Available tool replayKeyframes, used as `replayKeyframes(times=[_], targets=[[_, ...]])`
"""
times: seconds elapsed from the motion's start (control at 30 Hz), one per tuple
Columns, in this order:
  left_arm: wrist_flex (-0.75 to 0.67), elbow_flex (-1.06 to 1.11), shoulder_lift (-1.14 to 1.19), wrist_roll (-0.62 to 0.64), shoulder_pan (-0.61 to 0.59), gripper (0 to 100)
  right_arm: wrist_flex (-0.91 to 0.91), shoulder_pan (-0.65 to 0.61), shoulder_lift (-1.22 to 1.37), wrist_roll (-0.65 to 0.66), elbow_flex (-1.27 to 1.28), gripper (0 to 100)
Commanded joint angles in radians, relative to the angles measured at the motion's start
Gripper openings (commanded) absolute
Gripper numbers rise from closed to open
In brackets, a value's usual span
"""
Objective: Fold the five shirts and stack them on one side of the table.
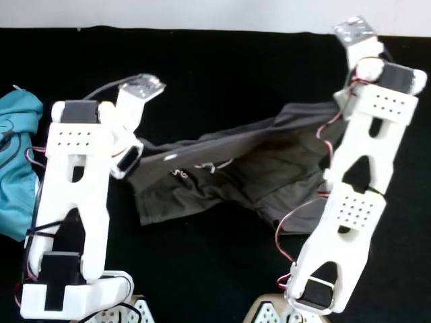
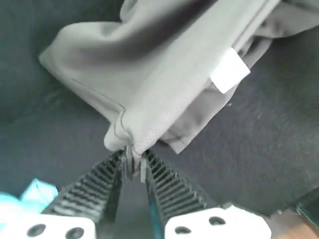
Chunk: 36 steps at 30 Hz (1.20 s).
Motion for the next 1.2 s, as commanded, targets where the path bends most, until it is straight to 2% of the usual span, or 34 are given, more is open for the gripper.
replayKeyframes(times=[0.0, 0.13, 0.3, 0.4, 0.67, 0.83, 1.17], targets=[[0.012, -0.093, 0.022, 0.052, 0.045, 1, 0.002, 0.03, -0.077, -0.012, -0.061, 0.5], [0.035, -0.266, 0.071, 0.092, 0.058, 1, -0.061, 0.033, -0.097, -0.02, -0.084, 0.5], [0.21, -0.607, 0.07, 0.094, 0.053, 1, -0.062, 0.061, -0.199, -0.058, -0.205, 0.5], [0.212, -0.737, 0.047, 0.094, 0.007, 1, -0.064, 0.074, -0.277, -0.103, -0.252, 0.5], [0.212, -0.809, -0.199, 0.094, -0.067, 1, -0.114, 0.127, -0.469, -0.18, -0.326, 0.5], [0.21, -0.891, -0.352, 0.094, -0.156, 1, -0.127, 0.125, -0.601, -0.19, -0.331, 0.5], [0.21, -1.004, -0.45, 0.092, -0.194, 1, -0.186, 0.125, -0.802, -0.192, -0.332, 0.5]])
